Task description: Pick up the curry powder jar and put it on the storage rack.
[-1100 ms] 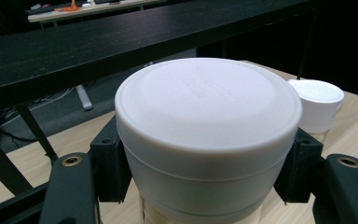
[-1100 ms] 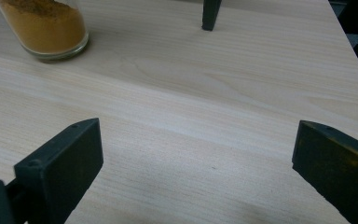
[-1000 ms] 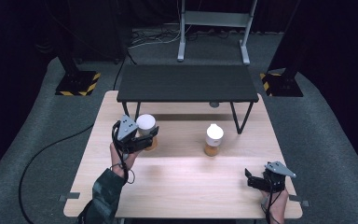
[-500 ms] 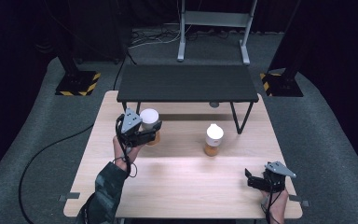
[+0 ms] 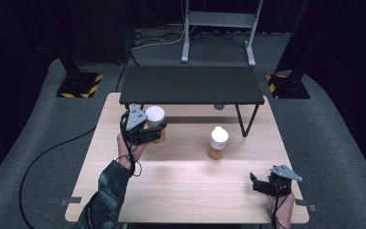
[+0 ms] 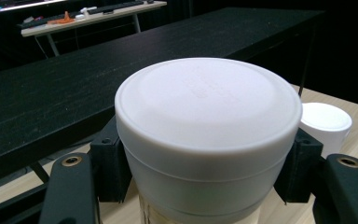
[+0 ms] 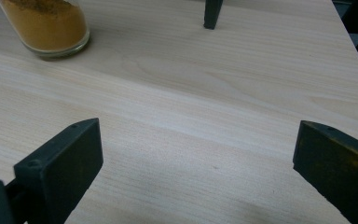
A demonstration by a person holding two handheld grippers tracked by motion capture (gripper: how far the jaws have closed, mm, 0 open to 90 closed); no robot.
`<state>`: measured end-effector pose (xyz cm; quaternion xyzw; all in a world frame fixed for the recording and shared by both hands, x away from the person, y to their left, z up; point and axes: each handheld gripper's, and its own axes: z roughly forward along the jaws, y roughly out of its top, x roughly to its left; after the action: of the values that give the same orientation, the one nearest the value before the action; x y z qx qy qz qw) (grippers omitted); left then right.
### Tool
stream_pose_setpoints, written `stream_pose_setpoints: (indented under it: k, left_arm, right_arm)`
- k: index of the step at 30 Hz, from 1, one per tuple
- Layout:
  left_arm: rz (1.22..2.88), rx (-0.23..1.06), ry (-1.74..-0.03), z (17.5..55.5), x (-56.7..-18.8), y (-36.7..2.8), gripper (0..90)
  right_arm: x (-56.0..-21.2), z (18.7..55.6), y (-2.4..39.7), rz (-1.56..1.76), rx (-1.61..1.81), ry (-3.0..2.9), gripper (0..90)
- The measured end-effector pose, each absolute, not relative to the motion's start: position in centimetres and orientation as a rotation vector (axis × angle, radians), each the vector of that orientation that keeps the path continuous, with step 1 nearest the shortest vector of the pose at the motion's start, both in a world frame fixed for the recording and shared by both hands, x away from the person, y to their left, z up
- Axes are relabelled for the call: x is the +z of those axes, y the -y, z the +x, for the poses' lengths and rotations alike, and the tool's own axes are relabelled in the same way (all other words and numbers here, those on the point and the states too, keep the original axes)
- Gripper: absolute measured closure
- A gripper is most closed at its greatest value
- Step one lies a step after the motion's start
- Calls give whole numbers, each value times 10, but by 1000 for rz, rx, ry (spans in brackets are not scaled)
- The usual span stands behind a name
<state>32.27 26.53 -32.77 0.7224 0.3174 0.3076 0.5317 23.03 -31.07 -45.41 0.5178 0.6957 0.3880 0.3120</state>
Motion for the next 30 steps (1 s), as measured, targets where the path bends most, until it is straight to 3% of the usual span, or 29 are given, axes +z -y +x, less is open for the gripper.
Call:
stream_pose_setpoints:
  k: [30]
  left_arm:
    - [1740, 702, -703, 340, -295, -261, 336]
  right_arm:
    - [-453, 232, 311, 1366, 1020, -1848, 4]
